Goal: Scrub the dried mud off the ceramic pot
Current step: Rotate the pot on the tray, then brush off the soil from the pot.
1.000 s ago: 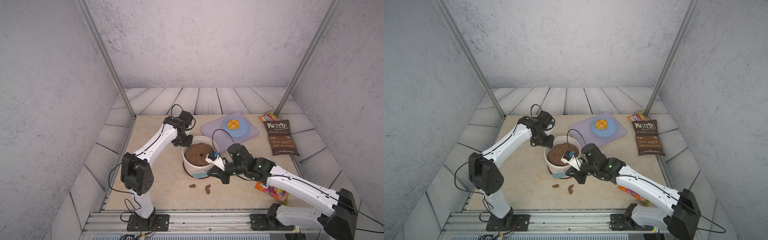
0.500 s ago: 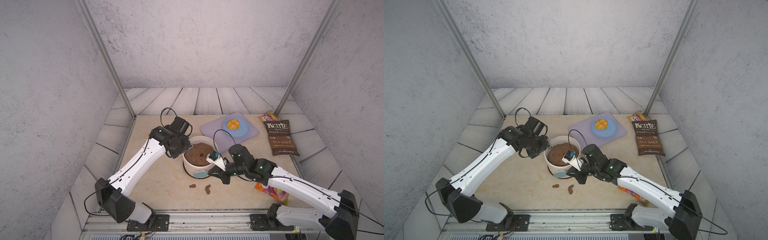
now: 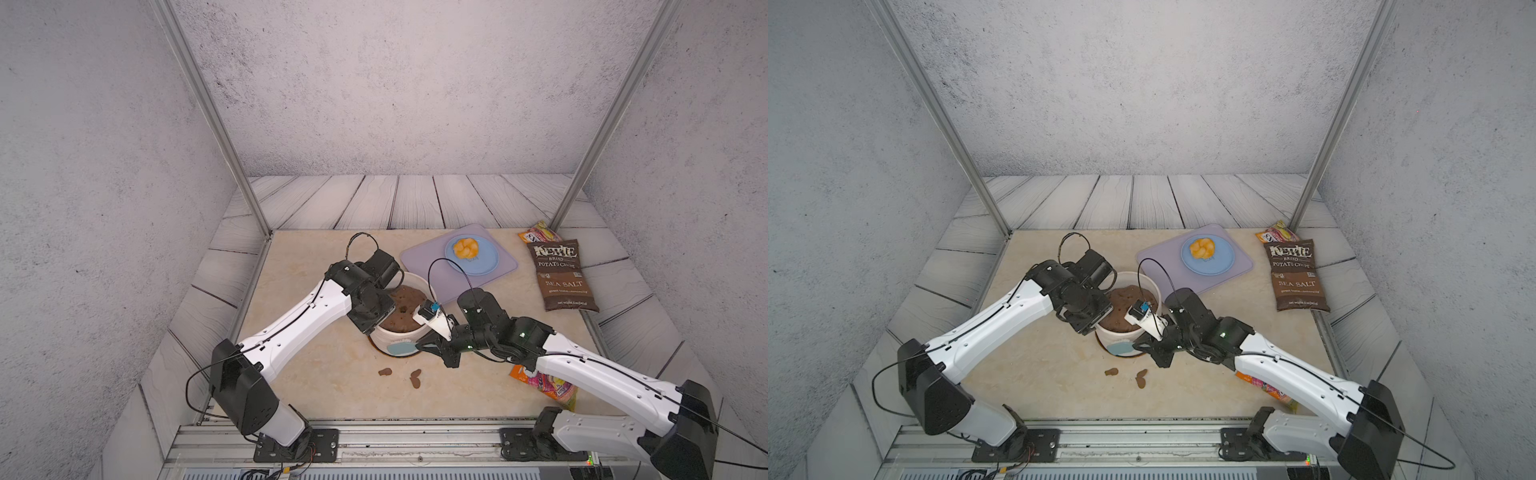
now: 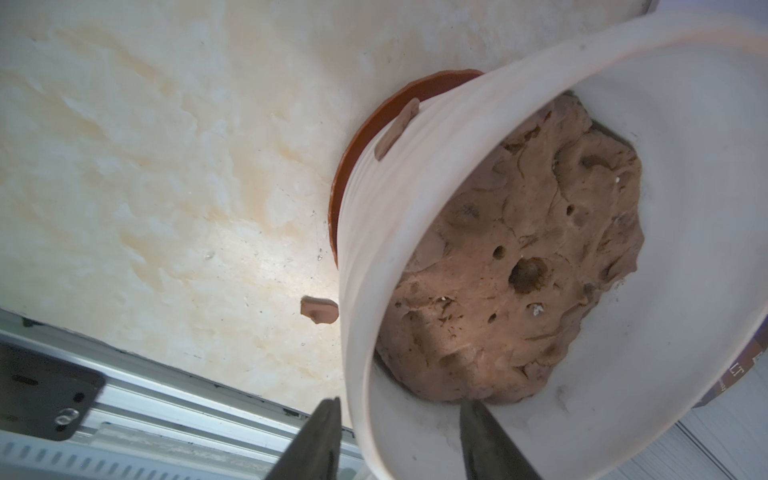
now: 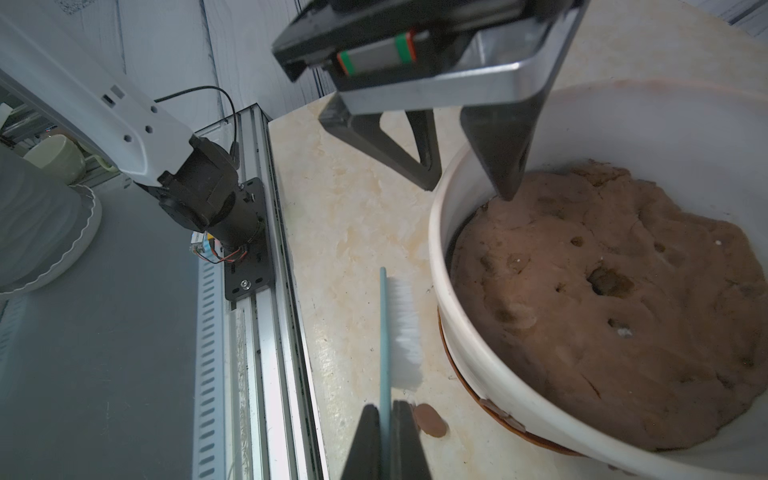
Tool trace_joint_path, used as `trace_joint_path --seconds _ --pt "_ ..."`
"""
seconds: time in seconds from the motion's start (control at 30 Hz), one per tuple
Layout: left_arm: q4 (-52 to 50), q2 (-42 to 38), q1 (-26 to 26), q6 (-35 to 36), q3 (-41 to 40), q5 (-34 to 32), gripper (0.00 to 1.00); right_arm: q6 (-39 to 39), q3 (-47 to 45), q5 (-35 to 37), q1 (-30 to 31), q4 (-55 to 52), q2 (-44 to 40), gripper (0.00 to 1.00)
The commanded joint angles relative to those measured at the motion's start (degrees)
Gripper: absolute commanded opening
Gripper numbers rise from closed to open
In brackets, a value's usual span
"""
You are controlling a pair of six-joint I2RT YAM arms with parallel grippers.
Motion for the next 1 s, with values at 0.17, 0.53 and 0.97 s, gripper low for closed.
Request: trace_joint_path --seconds 0.17,0.53,0.97 --pt "0.7 2.8 -0.8 -1.7 -1.5 0.7 0.33 2.4 -2.0 1.3 -0.3 2.1 -1.8 0.00" --pt "-1.0 4.7 -0.6 1.2 -0.5 -1.4 0.14 4.3 -3.5 1.8 -0.2 3.6 -2.9 0.00" --pt "-3.7 8.4 3.7 14.9 4.4 -5.1 0.13 5.5 -6.2 3.9 -0.2 10.2 -2.9 0.00"
